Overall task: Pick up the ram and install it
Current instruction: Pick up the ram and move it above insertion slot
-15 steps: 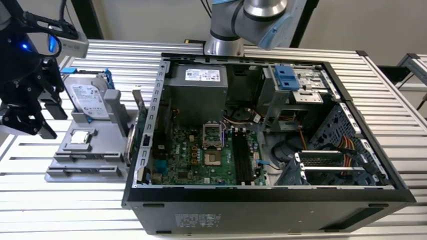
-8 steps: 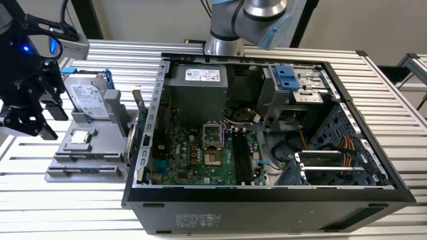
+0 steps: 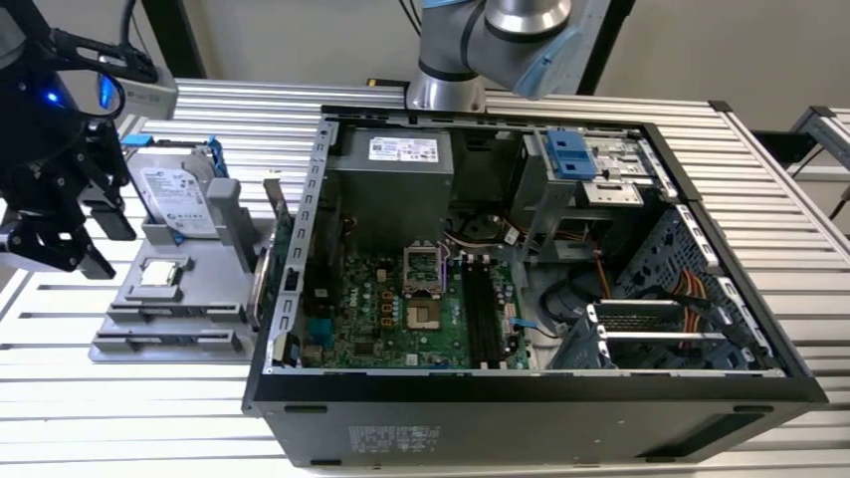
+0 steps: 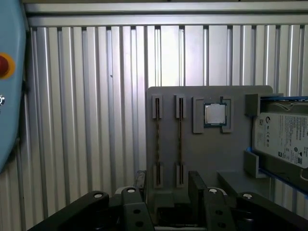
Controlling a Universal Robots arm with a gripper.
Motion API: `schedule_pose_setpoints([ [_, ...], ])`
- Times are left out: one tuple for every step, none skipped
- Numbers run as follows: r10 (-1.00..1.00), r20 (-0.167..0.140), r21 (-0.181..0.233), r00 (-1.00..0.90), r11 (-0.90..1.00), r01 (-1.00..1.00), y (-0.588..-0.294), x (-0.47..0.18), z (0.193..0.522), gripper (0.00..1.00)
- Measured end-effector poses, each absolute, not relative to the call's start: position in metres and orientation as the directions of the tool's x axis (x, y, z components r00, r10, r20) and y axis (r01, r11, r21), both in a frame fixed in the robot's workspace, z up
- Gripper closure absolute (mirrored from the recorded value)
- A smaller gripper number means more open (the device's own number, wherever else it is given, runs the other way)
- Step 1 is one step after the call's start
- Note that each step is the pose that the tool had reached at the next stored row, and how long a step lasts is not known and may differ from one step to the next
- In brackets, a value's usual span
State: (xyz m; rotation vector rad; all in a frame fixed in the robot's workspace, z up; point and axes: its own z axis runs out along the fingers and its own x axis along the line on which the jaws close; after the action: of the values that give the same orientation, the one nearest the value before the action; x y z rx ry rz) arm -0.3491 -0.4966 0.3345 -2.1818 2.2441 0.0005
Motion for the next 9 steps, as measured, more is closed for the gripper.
schedule_pose_setpoints([
  [-1.0,-0.009,-0.008,-0.028,0.028,-1.0,-0.4966,-0.3491,0.3343,0.0],
  [-1.0,-0.009,-0.008,-0.028,0.028,-1.0,-0.4966,-0.3491,0.3339,0.0],
  [-1.0,-0.009,-0.008,-0.028,0.028,-1.0,-0.4966,-0.3491,0.3335,0.0],
  [-1.0,-0.009,-0.008,-0.028,0.028,-1.0,-0.4966,-0.3491,0.3331,0.0],
  [-1.0,-0.009,-0.008,-0.028,0.028,-1.0,-0.4966,-0.3491,0.3326,0.0],
  [-1.0,-0.009,-0.008,-0.028,0.028,-1.0,-0.4967,-0.3491,0.3322,0.0],
  [-1.0,-0.009,-0.008,-0.028,0.028,-1.0,-0.4966,-0.3491,0.3316,0.0],
  [-1.0,-0.009,-0.008,-0.028,0.028,-1.0,-0.4966,-0.349,0.331,0.0],
  [-1.0,-0.009,-0.008,-0.028,0.028,-1.0,-0.4966,-0.349,0.3305,0.0],
])
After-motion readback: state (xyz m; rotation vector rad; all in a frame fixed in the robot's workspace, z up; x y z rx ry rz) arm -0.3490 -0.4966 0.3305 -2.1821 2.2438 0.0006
